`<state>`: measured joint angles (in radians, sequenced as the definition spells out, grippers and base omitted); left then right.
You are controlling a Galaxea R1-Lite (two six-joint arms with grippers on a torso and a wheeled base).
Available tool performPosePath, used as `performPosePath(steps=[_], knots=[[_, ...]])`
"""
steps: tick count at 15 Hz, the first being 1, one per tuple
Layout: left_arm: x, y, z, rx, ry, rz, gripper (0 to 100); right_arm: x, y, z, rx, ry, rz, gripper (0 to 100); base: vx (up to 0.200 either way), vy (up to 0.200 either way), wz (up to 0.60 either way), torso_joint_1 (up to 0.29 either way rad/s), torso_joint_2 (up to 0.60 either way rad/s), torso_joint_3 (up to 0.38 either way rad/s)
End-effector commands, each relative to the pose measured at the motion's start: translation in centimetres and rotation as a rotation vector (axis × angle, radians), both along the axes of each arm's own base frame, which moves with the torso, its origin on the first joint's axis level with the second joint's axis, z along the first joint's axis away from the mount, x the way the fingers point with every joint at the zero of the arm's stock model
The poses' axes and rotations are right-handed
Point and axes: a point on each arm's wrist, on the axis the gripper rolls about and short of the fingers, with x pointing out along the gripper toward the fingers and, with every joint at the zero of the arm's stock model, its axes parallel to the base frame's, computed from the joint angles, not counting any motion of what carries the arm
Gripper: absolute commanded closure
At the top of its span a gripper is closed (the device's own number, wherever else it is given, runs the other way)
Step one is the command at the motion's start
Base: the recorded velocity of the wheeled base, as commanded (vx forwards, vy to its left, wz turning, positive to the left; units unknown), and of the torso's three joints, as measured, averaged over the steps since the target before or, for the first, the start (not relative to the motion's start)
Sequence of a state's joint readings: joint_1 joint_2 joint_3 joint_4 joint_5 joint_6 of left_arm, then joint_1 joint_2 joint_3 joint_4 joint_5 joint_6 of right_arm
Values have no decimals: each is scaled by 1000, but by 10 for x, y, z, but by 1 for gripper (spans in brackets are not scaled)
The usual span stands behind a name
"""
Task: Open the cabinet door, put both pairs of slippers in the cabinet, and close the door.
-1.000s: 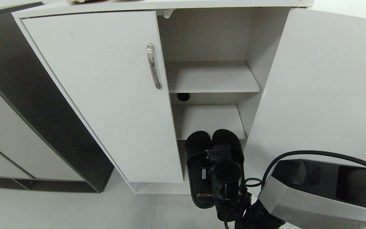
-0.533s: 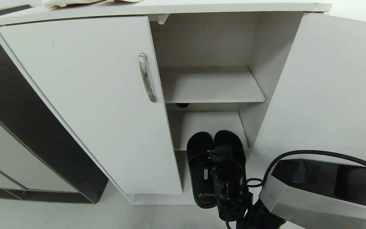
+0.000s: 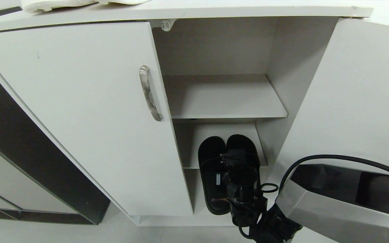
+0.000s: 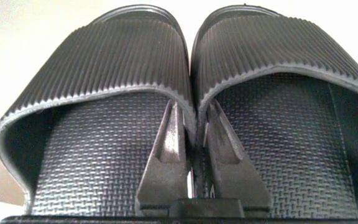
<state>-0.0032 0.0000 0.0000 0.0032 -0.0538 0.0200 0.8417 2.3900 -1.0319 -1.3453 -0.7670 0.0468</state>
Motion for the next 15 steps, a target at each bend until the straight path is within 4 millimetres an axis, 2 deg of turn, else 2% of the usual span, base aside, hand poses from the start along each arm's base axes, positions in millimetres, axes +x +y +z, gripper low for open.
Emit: performPosePath(steps=[1,7,12,15], knots=[[0,0,0,-2,2,0,100,24,0,4,12,-11,-35,100,0,0,0,0,0,0],[0,0,0,-2,2,0,100,69,12,-4,10,-10,-64,100,0,0,0,0,0,0],[0,0,0,-2,2,0,100,101,28,21,19,-42,-72,100,0,0,0,0,0,0],[0,0,0,-2,2,0,100,116,34,18,20,-58,-81,100,0,0,0,0,0,0]])
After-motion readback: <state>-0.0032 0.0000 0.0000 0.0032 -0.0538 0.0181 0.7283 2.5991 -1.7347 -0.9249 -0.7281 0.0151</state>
